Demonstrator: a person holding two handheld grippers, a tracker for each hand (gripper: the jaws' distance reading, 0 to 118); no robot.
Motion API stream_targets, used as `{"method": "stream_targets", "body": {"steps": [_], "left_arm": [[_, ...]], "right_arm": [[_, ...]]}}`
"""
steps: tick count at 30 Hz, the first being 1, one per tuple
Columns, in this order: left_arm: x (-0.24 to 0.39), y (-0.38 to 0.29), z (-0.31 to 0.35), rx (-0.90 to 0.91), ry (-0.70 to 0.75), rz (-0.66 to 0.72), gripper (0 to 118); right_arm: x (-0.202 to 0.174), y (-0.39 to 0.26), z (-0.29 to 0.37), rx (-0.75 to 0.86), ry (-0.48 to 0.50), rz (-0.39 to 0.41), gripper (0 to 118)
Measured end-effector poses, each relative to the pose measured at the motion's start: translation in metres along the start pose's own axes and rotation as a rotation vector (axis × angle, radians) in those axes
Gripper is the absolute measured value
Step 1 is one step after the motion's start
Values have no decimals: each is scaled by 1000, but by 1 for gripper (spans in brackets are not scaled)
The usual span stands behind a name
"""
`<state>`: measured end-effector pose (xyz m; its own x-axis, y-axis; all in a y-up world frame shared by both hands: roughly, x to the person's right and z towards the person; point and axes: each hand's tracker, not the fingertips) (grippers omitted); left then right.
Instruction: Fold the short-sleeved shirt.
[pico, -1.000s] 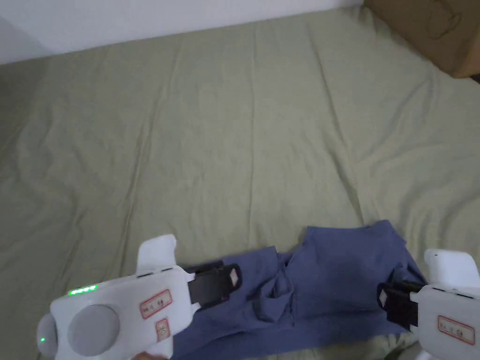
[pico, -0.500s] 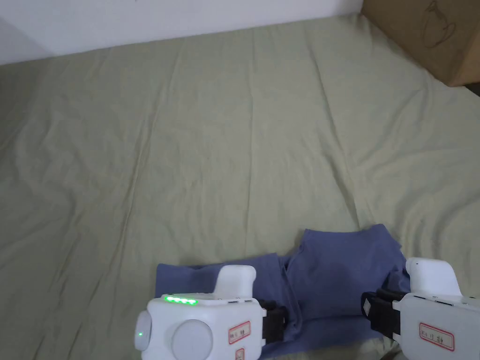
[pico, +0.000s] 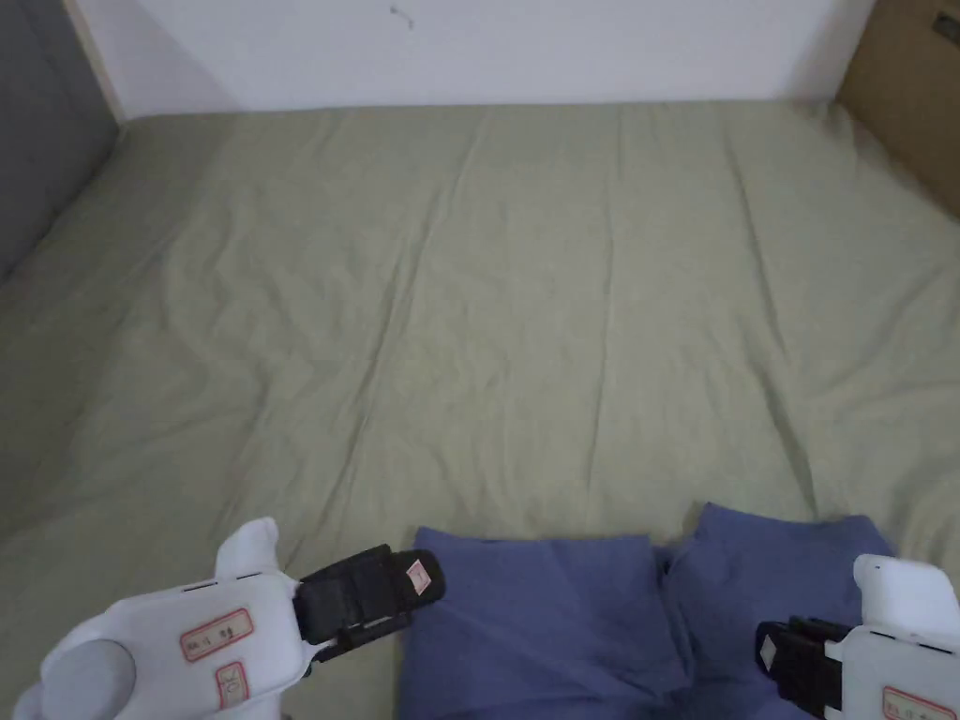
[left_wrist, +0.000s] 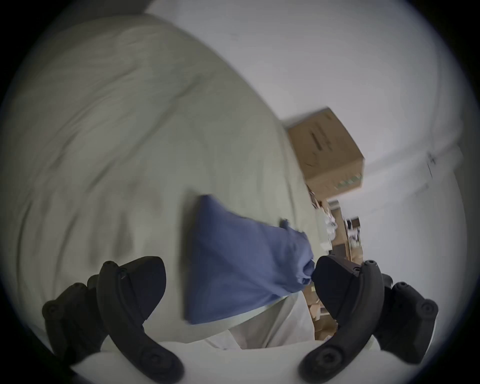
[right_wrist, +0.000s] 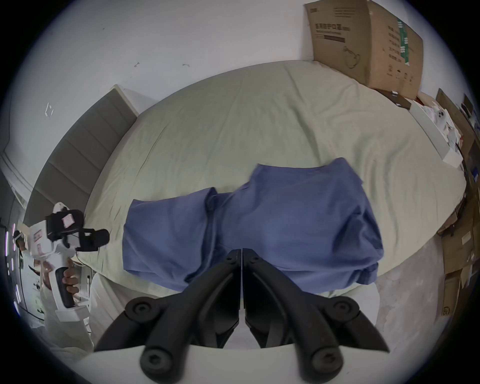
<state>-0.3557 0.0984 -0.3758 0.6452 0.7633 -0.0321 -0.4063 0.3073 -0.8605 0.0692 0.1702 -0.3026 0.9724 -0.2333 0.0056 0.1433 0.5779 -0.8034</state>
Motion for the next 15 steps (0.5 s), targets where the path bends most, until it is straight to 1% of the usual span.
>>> {"method": "stream_targets", "body": {"steps": [1, 2, 5, 7, 8, 10, 11, 12, 14, 15], "left_arm": [[-15, 1, -3, -30, -28, 40, 114], [-27, 0, -8, -53, -63, 86, 112], [-44, -10, -32, -120, -152, 159, 94], [-47, -18, -53, -146, -213, 184, 76], [-50, -20, -62, -135, -261, 195, 71], [-52, -18, -78, -174, -264, 232, 60], [-51, -19, -85, -203, -211, 223, 39], [-53, -21, -90, -213, -176, 202, 14], [-55, -14, -77, -199, -250, 208, 13], [-53, -12, -72, -193, -251, 209, 13]], "right_arm": [[6, -2, -10, -5, 5, 10, 1], [2, -2, -15, -10, 12, 19, 1], [-14, 0, -18, -53, 19, 26, 1], [-21, 0, -18, -56, 21, 36, 1], [-25, 0, -17, -77, 23, 32, 1], [-28, 3, -17, -76, 18, 41, 1], [-29, 4, -16, -73, 17, 43, 1], [-31, 4, -15, -84, 17, 37, 1], [-26, 3, -18, -85, 8, 40, 1], [-25, 3, -18, -86, -3, 38, 1]]}}
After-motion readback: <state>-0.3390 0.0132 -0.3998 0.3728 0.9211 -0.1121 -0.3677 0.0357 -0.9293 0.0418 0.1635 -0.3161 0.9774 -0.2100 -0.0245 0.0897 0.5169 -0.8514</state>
